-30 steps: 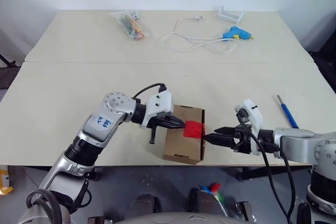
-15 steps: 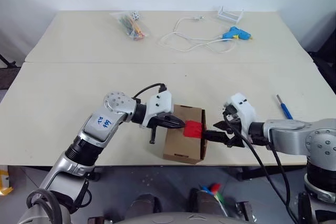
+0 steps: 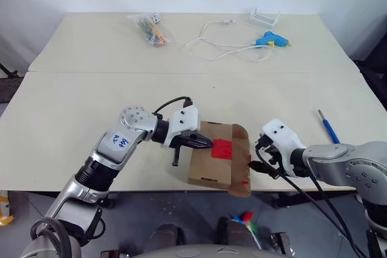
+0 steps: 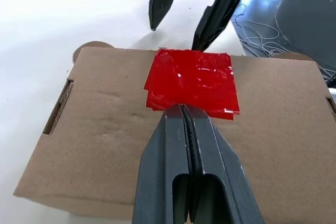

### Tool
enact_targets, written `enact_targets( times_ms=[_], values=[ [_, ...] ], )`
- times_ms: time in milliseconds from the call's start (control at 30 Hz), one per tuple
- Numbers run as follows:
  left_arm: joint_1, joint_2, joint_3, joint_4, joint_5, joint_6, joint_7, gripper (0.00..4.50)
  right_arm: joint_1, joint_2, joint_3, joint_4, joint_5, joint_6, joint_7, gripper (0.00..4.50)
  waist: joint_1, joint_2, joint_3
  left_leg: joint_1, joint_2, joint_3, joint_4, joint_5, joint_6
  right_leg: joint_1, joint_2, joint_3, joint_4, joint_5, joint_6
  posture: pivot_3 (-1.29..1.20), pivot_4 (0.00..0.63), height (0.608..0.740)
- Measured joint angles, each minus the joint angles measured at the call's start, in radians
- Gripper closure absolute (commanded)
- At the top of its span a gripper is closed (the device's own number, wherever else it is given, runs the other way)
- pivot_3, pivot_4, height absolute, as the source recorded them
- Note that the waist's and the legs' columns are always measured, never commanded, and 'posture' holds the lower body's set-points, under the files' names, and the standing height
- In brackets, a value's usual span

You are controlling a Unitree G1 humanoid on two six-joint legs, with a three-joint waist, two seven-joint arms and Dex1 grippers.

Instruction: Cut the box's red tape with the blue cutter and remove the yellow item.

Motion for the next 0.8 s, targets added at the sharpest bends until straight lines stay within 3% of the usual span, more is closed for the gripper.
enact_targets(
  times_ms=[200, 367, 467, 667, 800],
  values=[
    [0.0, -0.001, -0.001, -0.005, 0.0, 0.001, 0.001, 4.5, 0.037, 0.048, -0.075, 0.0, -0.017, -0.014, 0.057, 0.74, 0.001, 0.0, 0.0, -0.001, 0.0, 0.0, -0.001, 0.0, 0.0, 0.0, 0.0, -0.001, 0.0, 0.0, 0.0, 0.0, 0.15, 0.74],
    [0.007, 0.002, -0.001, -0.018, 0.0, 0.005, 0.007, 4.5, 0.091, -0.104, -0.242, 0.108, 0.024, -0.04, 0.269, 0.74, 0.003, 0.0, 0.0, -0.001, 0.0, 0.0, -0.001, 0.0, 0.001, 0.0, 0.0, -0.001, -0.001, 0.0, 0.0, 0.0, 0.15, 0.74],
    [0.011, 0.01, 0.003, -0.024, 0.0, 0.006, 0.006, 4.5, 0.104, -0.115, -0.318, 0.229, 0.082, -0.015, 0.387, 0.74, 0.001, 0.0, 0.0, 0.0, 0.0, 0.0, -0.001, 0.0, 0.001, 0.0, 0.0, 0.0, -0.001, 0.0, 0.0, 0.0, 0.15, 0.74],
    [0.012, 0.011, 0.002, -0.028, 0.0, 0.008, 0.007, 4.5, 0.059, -0.053, -0.322, 0.431, 0.122, 0.023, 0.486, 0.74, 0.0, 0.0, 0.0, 0.0, 0.0, 0.0, -0.001, 0.0, 0.001, 0.0, 0.0, 0.0, -0.001, 0.0, 0.0, 0.0, 0.15, 0.74],
    [0.014, 0.014, 0.003, -0.034, 0.0, 0.013, 0.007, 4.5, 0.012, 0.035, -0.233, 0.549, 0.077, -0.027, 0.533, 0.74, -0.001, 0.001, 0.0, 0.0, 0.0, 0.0, -0.001, 0.0, 0.001, 0.0, 0.0, -0.001, 0.0, 0.0, 0.0, 0.0, 0.15, 0.74]
  ],
)
